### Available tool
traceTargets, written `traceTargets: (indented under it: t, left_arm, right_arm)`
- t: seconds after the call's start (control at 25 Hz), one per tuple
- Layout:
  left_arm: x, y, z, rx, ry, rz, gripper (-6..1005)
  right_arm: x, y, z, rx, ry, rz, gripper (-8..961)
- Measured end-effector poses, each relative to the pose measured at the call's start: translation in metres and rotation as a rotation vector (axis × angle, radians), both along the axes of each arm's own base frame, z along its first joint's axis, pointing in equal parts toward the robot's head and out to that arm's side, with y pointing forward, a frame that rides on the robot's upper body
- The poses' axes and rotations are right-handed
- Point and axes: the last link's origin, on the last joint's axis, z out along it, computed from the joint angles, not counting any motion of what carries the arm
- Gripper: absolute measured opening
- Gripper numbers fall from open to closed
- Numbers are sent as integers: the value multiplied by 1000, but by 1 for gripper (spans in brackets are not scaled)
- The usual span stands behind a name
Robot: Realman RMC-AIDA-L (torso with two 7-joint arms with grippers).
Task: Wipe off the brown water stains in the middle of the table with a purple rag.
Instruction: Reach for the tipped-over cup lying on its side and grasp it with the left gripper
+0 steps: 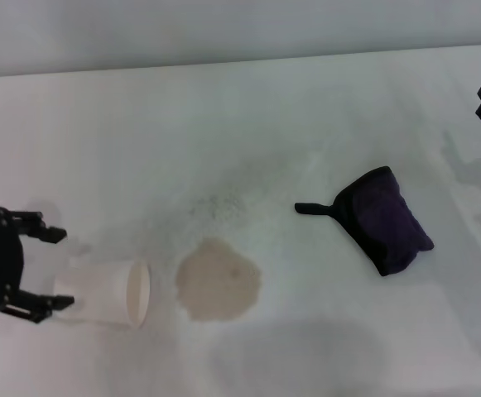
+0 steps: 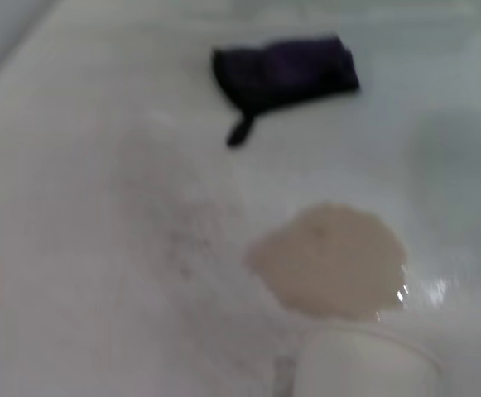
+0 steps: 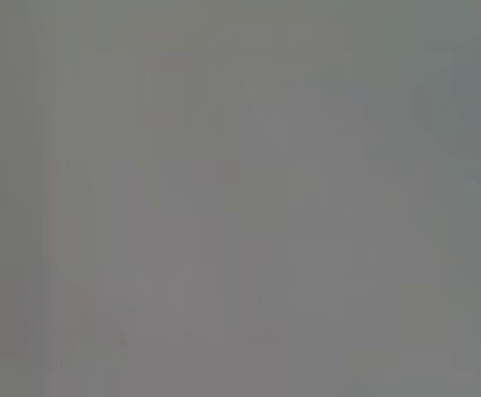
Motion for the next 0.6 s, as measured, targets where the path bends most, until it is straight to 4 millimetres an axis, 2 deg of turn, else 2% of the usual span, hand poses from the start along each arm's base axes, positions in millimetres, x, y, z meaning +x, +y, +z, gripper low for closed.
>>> traceTargets:
  t: [0.6]
  left_arm:
    - [1, -5, -28, -54, 113, -155, 888]
  right_arm:
    - [-8, 0, 3, 22, 9, 54, 809]
